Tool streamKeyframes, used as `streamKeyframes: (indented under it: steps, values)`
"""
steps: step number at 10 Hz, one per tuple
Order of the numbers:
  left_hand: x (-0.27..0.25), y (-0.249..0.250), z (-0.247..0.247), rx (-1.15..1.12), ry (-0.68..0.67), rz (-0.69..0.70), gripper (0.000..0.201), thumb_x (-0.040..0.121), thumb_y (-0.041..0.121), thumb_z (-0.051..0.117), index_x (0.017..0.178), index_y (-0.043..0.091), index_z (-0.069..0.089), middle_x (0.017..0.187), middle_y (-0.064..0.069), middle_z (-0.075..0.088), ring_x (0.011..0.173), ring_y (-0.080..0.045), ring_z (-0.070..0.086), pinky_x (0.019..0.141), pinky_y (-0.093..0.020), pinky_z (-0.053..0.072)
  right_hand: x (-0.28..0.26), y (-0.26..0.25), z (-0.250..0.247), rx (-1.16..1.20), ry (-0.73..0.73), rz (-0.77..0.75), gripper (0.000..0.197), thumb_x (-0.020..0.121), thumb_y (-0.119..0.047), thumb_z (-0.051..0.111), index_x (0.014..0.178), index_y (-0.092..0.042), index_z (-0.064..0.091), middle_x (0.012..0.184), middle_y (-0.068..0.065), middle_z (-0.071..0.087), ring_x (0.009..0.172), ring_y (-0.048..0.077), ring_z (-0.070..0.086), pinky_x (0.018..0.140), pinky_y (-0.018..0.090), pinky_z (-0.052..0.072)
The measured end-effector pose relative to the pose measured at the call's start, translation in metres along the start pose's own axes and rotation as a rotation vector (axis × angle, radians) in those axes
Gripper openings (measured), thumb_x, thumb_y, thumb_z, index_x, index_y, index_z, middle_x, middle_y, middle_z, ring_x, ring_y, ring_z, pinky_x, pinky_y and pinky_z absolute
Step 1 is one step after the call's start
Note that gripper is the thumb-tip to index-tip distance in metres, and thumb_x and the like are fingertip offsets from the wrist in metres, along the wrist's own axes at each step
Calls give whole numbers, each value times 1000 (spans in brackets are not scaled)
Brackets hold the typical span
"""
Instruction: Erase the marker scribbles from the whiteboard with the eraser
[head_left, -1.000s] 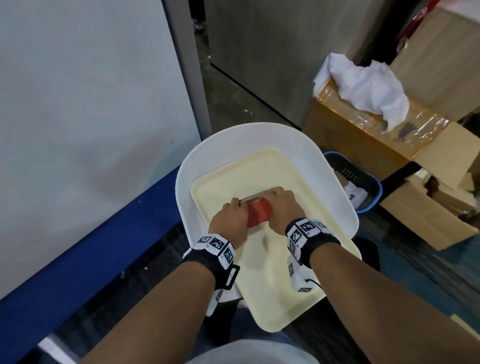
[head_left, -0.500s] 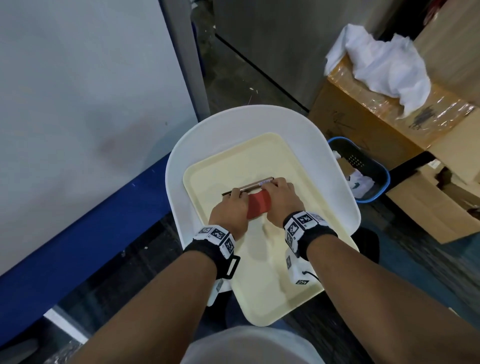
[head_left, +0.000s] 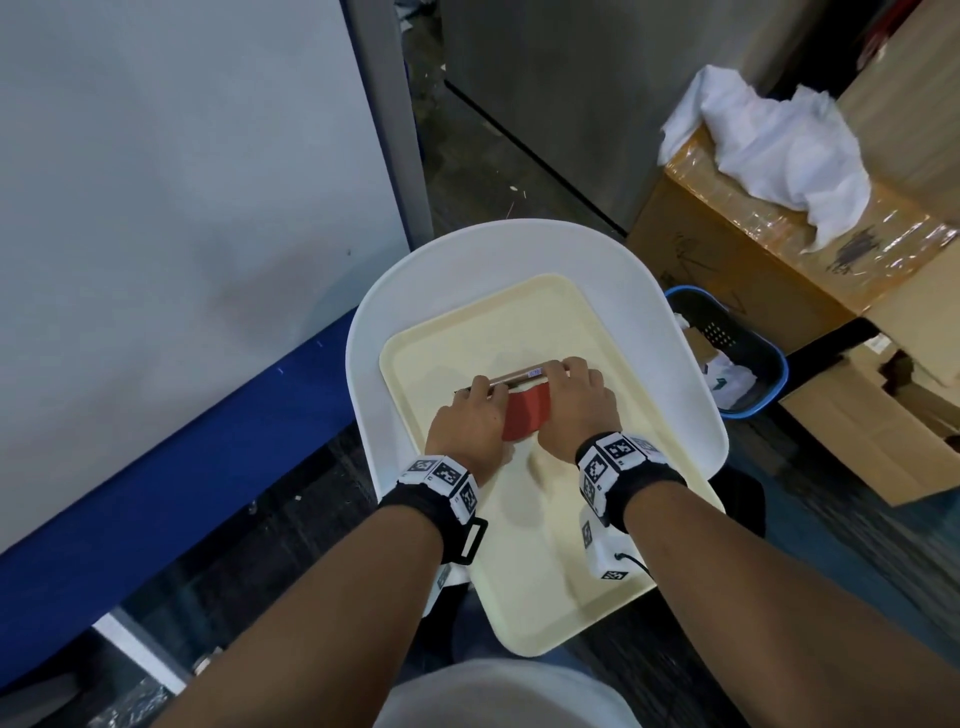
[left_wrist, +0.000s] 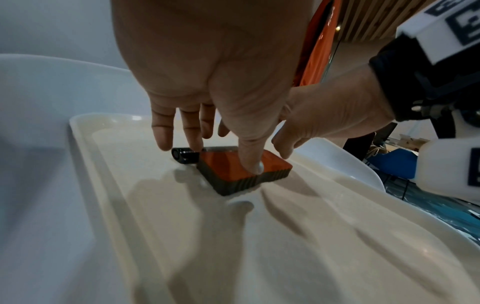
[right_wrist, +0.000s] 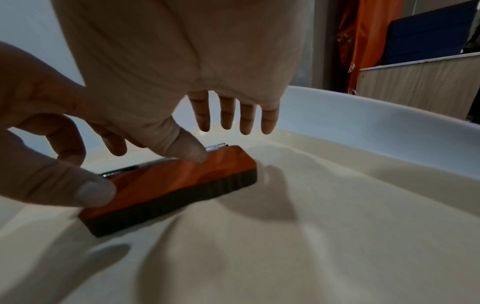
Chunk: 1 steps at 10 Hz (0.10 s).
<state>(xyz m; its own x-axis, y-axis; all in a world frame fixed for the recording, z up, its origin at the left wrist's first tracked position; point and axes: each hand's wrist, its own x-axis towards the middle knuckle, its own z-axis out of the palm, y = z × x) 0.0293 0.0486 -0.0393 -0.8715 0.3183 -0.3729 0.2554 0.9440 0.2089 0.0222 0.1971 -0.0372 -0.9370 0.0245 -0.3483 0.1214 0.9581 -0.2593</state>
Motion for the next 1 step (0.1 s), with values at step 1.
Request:
streamKeyframes:
  steps: [1]
  values:
    - [-5,-4,-9,-10,89,7,63,87,44,67,136,15,42,127,-6,44,106,-25,51,79,-38,49,-3,-5,-9,17,69,-22,57,78,-20,62,132,-18,44,135,6,41,121,27,41,97,38,39]
